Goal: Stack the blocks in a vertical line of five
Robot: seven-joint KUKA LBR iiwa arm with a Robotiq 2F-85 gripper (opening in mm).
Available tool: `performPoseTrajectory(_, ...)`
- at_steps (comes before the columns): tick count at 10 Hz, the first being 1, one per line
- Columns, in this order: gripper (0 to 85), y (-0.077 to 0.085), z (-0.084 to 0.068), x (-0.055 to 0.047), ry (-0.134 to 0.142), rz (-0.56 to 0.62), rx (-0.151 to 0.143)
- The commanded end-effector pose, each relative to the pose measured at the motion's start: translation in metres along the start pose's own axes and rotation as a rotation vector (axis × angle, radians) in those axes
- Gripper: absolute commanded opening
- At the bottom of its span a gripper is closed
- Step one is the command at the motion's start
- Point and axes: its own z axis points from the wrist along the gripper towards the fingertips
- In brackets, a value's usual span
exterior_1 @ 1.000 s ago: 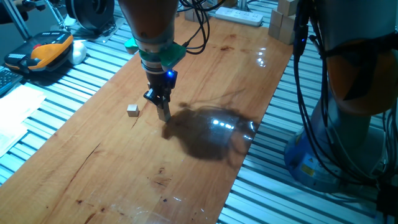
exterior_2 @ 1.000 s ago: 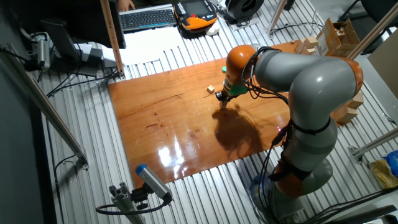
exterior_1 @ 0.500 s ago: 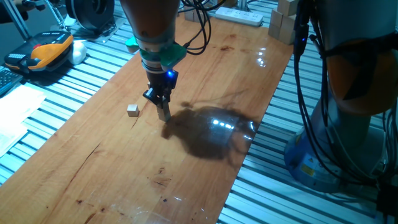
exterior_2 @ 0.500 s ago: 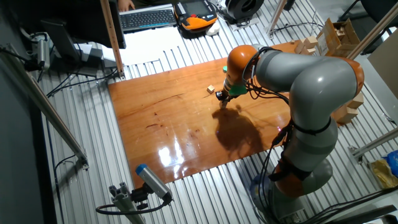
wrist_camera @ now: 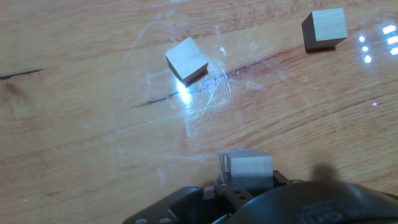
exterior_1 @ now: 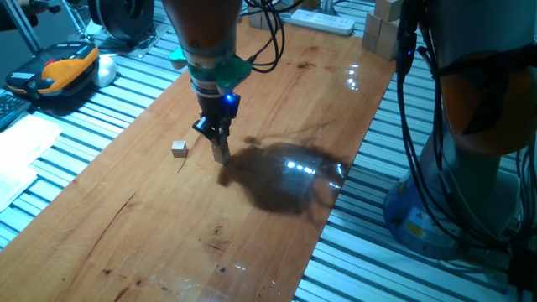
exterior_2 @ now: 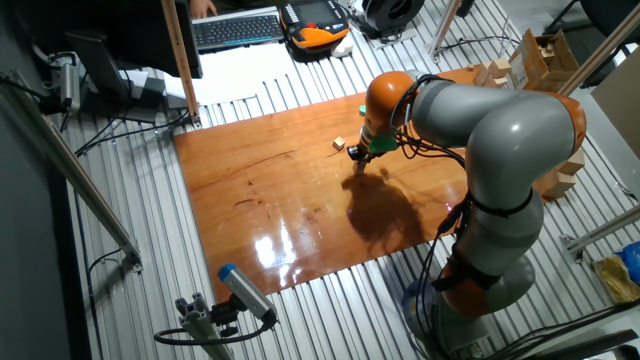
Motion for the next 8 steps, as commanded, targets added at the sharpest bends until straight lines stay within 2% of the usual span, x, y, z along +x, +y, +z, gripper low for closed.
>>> performPoseTrajectory(1,0.0,-0.0004,0.0000,-0.0007,0.000,-0.001,0.002)
performPoseTrajectory(8,0.0,0.0012,0.0022,0.0004,-0.004,-0.002,0.007)
